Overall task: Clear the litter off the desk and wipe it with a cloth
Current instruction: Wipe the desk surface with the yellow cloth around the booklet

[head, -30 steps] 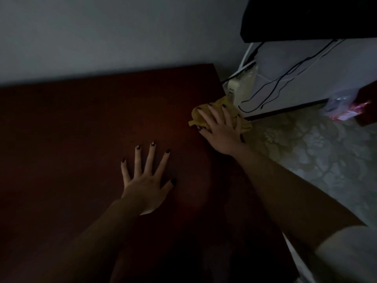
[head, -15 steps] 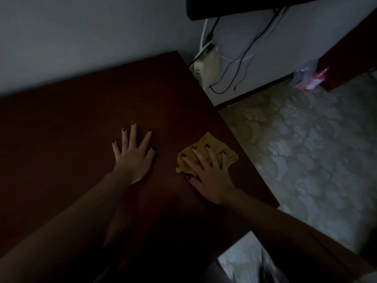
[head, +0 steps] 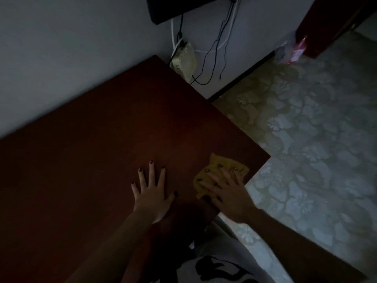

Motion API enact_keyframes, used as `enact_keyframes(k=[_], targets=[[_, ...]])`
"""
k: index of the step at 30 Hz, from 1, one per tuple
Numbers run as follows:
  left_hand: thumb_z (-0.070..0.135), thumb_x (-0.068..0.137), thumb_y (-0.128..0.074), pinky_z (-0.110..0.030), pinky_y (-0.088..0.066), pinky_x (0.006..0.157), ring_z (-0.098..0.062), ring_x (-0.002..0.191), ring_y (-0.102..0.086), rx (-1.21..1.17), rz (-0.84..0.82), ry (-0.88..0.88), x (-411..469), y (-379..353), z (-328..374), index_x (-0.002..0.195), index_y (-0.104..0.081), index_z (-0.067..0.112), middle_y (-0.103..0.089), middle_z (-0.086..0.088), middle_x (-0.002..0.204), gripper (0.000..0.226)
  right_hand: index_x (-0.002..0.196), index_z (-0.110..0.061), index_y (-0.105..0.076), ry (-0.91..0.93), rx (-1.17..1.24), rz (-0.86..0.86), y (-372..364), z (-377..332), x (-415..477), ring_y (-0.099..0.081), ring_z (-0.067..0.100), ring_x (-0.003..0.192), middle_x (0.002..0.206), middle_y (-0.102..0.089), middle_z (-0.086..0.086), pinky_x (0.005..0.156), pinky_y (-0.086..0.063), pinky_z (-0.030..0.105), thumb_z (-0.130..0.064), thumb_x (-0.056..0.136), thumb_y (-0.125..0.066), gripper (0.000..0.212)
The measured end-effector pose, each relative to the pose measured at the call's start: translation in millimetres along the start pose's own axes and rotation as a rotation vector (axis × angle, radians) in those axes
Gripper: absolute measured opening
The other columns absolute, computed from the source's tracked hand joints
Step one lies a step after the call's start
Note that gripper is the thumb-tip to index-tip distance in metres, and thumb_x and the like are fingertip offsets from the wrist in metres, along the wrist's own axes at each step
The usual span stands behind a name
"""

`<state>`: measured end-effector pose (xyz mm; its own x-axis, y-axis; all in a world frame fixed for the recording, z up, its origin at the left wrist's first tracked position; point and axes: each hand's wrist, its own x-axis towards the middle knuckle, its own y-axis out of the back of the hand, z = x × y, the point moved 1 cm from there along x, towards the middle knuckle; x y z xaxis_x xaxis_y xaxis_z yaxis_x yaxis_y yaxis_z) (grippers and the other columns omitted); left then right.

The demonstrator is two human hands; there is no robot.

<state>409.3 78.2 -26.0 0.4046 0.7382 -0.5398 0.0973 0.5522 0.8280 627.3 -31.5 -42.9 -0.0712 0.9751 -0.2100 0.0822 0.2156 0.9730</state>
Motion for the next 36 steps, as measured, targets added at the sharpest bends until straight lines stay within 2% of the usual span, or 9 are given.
enact_keyframes(k=[4, 10, 13, 14, 16, 21, 26, 32, 36], targets=[[0.061, 0.093, -0.025, -0.058, -0.001, 0.113, -0.035, 0.140, 0.025, 0.031, -0.071, 0.017, -11, 1, -6, 0.147, 0.019, 0.031, 0.034, -0.004, 0.151, 0.075, 0.143, -0.043, 0.005, -0.308, 0.062, -0.047, 3, 75, 11, 0.005, 0.027, 0.145, 0.159, 0.001, -0.007, 0.113, -0.001, 0.053, -0.044, 0.099, -0.025, 0.053], [0.036, 0.100, -0.026, -0.059, -0.007, 0.114, -0.032, 0.143, 0.019, 0.070, -0.126, -0.042, -16, 13, -15, 0.148, 0.013, 0.035, 0.025, 0.000, 0.156, 0.062, 0.147, -0.041, 0.001, -0.609, 0.221, -0.179, 6, 62, 49, 0.016, 0.027, 0.143, 0.158, 0.012, -0.009, 0.111, 0.009, 0.054, -0.054, 0.096, -0.009, 0.054], [0.028, 0.100, -0.026, -0.060, -0.008, 0.113, -0.032, 0.144, 0.017, 0.059, -0.152, -0.065, -14, 20, -17, 0.149, 0.010, 0.035, 0.022, 0.000, 0.157, 0.061, 0.144, -0.039, -0.029, -0.391, 0.064, -0.063, 5, 8, 34, -0.020, 0.036, 0.141, 0.156, -0.023, -0.001, 0.108, -0.017, 0.060, -0.052, 0.095, -0.018, 0.051], [0.027, 0.099, -0.027, -0.059, -0.007, 0.113, -0.033, 0.144, 0.016, 0.066, -0.159, -0.071, -13, 21, -17, 0.149, 0.009, 0.035, 0.021, -0.001, 0.157, 0.062, 0.137, -0.037, -0.044, -0.323, 0.020, -0.012, 8, -8, 28, -0.040, 0.038, 0.131, 0.147, -0.042, 0.001, 0.100, -0.032, 0.062, -0.051, 0.094, -0.021, 0.050], [0.024, 0.098, -0.030, -0.058, -0.006, 0.113, -0.034, 0.144, 0.015, 0.089, -0.173, -0.078, -11, 23, -17, 0.149, 0.009, 0.035, 0.021, -0.002, 0.157, 0.065, 0.128, -0.037, -0.055, -0.217, 0.012, 0.014, 7, -39, 16, -0.054, 0.038, 0.118, 0.135, -0.055, 0.000, 0.090, -0.042, 0.062, -0.051, 0.090, -0.027, 0.049], [0.037, 0.096, -0.037, -0.060, -0.009, 0.113, -0.033, 0.144, 0.015, 0.120, -0.230, -0.082, -9, 25, -20, 0.147, 0.014, 0.035, 0.026, 0.000, 0.155, 0.073, 0.135, -0.048, -0.039, 0.109, -0.003, -0.034, -21, -106, 1, -0.041, 0.033, 0.132, 0.146, -0.041, -0.010, 0.102, -0.032, 0.059, -0.060, 0.084, -0.038, 0.053], [0.033, 0.095, -0.040, -0.060, -0.011, 0.112, -0.030, 0.144, 0.016, 0.145, -0.217, -0.080, -11, 22, -25, 0.146, 0.015, 0.038, 0.027, 0.001, 0.155, 0.075, 0.139, -0.047, -0.034, 0.230, 0.026, 0.019, -21, -81, 8, -0.031, 0.025, 0.139, 0.150, -0.033, -0.014, 0.110, -0.023, 0.052, -0.054, 0.091, -0.036, 0.049], [0.017, 0.092, -0.040, -0.055, -0.011, 0.114, -0.027, 0.144, 0.019, 0.118, -0.185, -0.076, -12, 19, -27, 0.146, 0.015, 0.039, 0.027, 0.003, 0.155, 0.080, 0.146, -0.046, -0.002, -0.164, 0.082, -0.086, -5, 33, 35, 0.003, 0.026, 0.145, 0.159, 0.001, -0.008, 0.113, 0.000, 0.051, -0.054, 0.095, -0.029, 0.058], [0.020, 0.093, -0.039, -0.052, -0.014, 0.115, -0.030, 0.143, 0.020, 0.065, -0.155, -0.083, -14, 16, -27, 0.147, 0.012, 0.037, 0.026, 0.001, 0.155, 0.077, 0.146, -0.043, 0.004, -0.464, 0.193, -0.153, 6, 81, 34, 0.012, 0.024, 0.145, 0.158, 0.010, -0.008, 0.113, 0.005, 0.050, -0.054, 0.096, -0.023, 0.058]])
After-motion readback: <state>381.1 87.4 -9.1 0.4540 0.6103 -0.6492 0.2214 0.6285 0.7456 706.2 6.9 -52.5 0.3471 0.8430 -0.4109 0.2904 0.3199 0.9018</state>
